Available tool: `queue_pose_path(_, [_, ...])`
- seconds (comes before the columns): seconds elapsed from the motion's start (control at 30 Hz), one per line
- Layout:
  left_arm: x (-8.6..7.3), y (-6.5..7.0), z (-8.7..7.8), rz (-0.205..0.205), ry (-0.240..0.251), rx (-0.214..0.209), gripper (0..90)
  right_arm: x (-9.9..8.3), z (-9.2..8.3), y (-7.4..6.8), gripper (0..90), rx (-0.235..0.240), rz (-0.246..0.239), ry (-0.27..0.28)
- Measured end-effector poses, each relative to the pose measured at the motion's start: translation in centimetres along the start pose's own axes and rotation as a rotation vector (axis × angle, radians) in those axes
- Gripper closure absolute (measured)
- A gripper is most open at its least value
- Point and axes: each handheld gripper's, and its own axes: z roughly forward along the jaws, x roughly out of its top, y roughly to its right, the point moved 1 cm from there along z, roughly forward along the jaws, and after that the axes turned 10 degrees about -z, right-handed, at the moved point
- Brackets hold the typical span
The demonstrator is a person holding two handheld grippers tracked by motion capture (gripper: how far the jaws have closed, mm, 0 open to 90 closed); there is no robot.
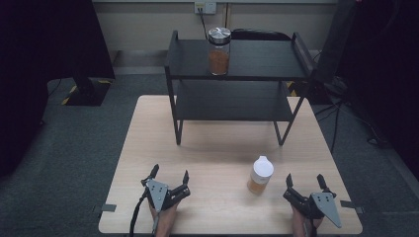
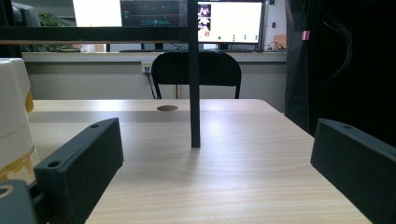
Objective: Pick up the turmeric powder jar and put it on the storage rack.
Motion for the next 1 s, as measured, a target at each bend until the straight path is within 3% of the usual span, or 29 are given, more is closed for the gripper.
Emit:
queue_pose_path(0.5, [0.0,0.0,0.0,0.000,0.000,0.000,0.1,0.1,0.1,0.0,0.2,-0.006,0.014,-0.006])
queue_pose_path(0.67, [0.0,0.0,0.0,0.000,0.000,0.000,0.1,0.8,0.0,0.7,0.1,0.027,0.049,-0.005])
queue_pose_path(0.87, [0.0,0.0,0.0,0.000,0.000,0.000,0.0,3.1,-0.2,0.6,0.2,0.087,0.046,0.090])
queue_pose_path(1.0, [0.0,0.0,0.0,-0.001,0.000,0.000,0.0,4.9,0.1,-0.5,0.1,0.146,0.031,0.129])
